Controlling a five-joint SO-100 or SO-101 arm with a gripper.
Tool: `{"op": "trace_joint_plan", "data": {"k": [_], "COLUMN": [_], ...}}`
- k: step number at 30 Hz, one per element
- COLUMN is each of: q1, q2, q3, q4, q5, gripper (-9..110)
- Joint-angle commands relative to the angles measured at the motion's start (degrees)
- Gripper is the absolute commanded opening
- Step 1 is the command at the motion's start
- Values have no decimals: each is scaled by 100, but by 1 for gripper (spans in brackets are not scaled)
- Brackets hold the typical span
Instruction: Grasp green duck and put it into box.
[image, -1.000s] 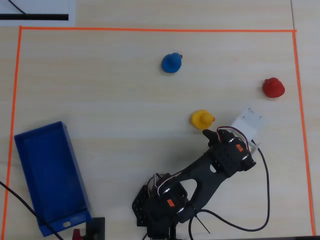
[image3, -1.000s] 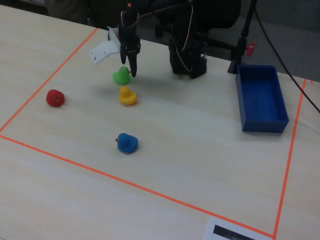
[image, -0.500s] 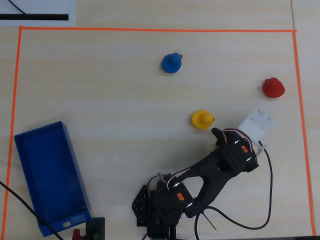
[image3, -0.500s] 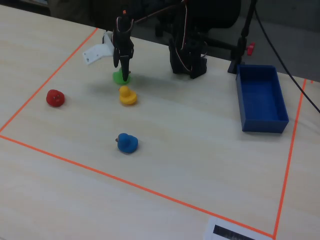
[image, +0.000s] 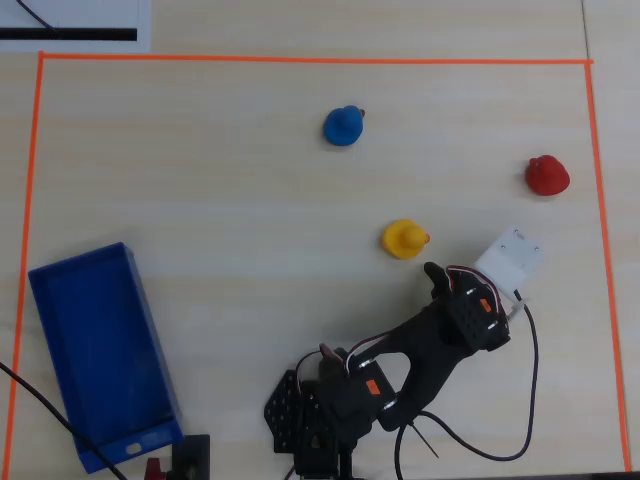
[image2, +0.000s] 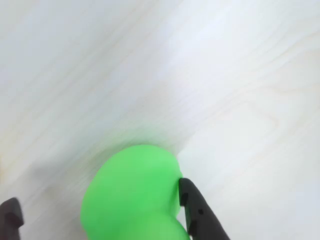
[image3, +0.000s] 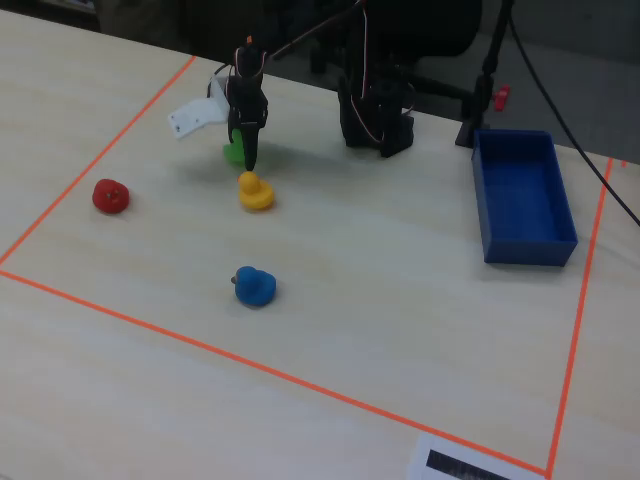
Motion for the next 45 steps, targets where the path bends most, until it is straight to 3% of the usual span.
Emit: {"op": "trace_joint_plan", "data": {"k": [1,7,12,21,26,30,33,40,45], "q1": [62,88,114,132,-352,-1521,-2804,-7005,-9870], "q2": [-18,-53,-44,-53,70,475,729,1169,914], "q3": [-9,18,35,-202,-1151,-2074,-2997,-4122,-4096], "q4": [-167,-193,-149,492,1187,1767,3103,5344,5607], "q5": [-79,-79,-70,-123,1503,3375,4324,6557,7585], "gripper": [42,40,5,0,0,0,0,0,0]}}
